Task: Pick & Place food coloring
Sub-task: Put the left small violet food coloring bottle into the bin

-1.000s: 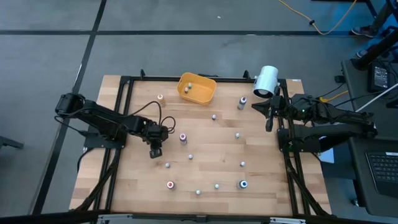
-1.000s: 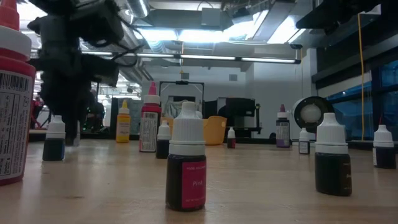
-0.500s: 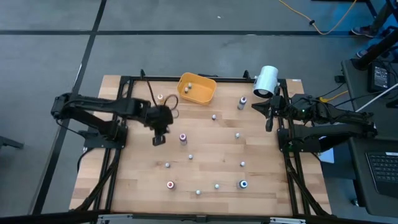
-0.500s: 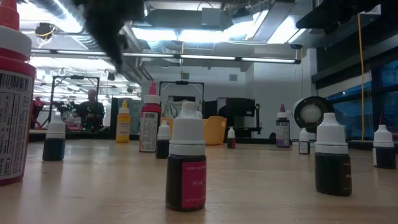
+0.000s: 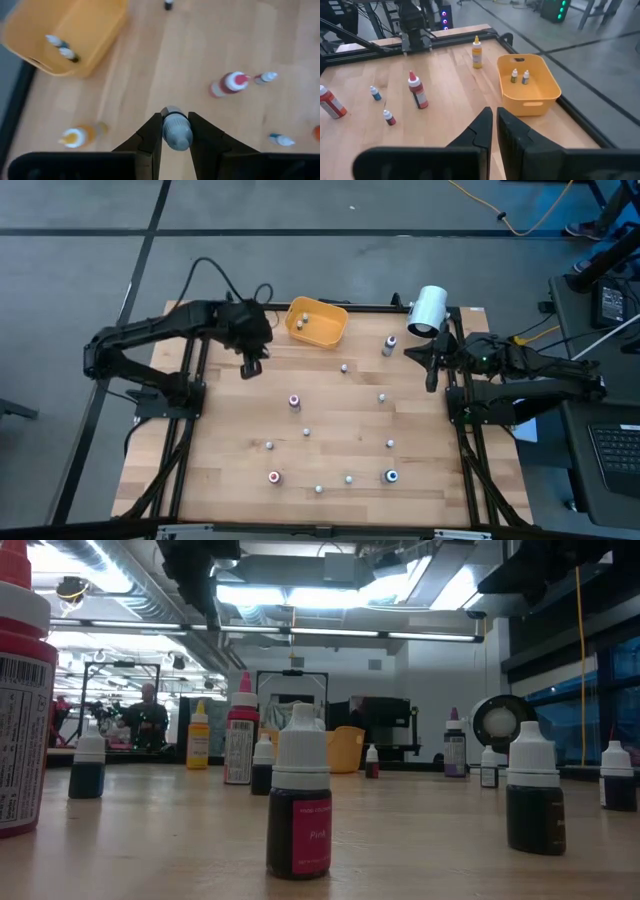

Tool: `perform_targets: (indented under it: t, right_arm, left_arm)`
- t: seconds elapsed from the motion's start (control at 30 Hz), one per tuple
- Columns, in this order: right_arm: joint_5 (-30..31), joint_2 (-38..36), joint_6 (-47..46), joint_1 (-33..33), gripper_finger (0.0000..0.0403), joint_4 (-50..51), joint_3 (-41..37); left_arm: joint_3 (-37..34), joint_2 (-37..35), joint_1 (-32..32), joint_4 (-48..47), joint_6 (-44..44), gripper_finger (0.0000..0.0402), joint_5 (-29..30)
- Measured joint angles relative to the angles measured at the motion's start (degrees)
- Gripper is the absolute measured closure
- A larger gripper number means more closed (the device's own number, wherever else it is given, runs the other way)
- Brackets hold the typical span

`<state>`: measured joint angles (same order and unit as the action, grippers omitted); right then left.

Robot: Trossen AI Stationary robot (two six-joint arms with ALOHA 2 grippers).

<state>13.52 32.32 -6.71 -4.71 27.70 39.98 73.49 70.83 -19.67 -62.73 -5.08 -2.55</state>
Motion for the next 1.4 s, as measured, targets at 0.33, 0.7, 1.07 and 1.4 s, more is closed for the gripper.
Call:
perform_targets:
  t: [0.33,0.7,1.07,1.4]
  right_arm:
    - [0.0,0.1,0.8,0.0,0.0373,0.0,0.0]
    - [0.0,0.1,1.2,0.0,0.0373,0.0,-0.1]
    - [0.0,0.1,1.4,0.0,0.0373,0.0,-0.1]
    - [0.0,0.1,2.6,0.0,0.0373,0.0,-0.1]
  left_arm:
    - [5.4,5.3,-9.2,1.0,-8.1,0.0326,0.1]
    - [20.9,21.7,-15.2,1.6,-13.5,0.0326,0.1]
    - [30.9,36.8,-18.2,1.7,-16.2,0.0324,-0.5]
    - [31.3,44.4,-19.6,3.4,-17.9,0.0323,-2.1]
